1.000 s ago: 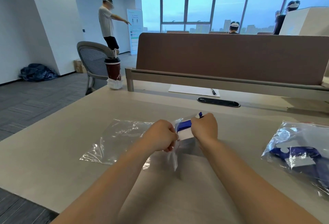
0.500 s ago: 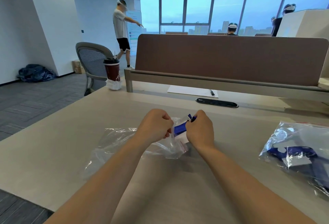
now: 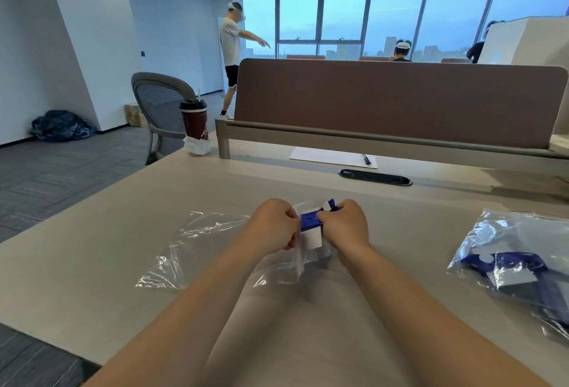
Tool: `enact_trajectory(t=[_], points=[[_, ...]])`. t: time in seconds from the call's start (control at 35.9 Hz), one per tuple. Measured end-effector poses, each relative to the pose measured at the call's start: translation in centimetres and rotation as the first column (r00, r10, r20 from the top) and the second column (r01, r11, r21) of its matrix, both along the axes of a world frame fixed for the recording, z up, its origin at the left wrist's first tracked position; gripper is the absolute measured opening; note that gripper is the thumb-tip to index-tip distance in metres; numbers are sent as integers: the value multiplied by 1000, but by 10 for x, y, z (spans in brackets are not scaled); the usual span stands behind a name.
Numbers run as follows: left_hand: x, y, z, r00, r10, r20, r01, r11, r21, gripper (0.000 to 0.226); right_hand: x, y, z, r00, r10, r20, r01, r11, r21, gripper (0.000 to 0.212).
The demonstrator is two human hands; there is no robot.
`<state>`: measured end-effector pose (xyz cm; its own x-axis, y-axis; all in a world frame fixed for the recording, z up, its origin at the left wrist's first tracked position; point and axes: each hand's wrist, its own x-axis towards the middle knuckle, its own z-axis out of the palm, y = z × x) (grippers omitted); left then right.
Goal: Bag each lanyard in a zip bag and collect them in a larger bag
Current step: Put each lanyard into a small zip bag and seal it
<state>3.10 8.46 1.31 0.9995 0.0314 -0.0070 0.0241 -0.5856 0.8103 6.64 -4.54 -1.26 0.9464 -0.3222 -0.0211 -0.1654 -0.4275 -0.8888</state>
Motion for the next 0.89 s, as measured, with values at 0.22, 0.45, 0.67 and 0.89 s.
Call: enact_trajectory(t=[0.22, 0.45, 0.67, 0.89], points=[[1, -3, -3, 997, 1, 83, -5, 999, 46, 30, -8, 11, -5, 991, 93, 96, -98, 994, 43, 19], [8, 11, 0, 993, 85, 79, -83, 996, -20, 16, -12, 1, -8, 962, 239, 130, -255, 959, 123, 9], [9, 13, -4, 991, 72, 112, -68, 997, -42, 14, -19, -8, -12, 910, 388, 147, -379, 921, -88, 9], [8, 9, -6, 991, 21, 131, -19, 1000, -17, 13, -20, -5, -14, 829, 547, 120, -460, 788, -410, 22]])
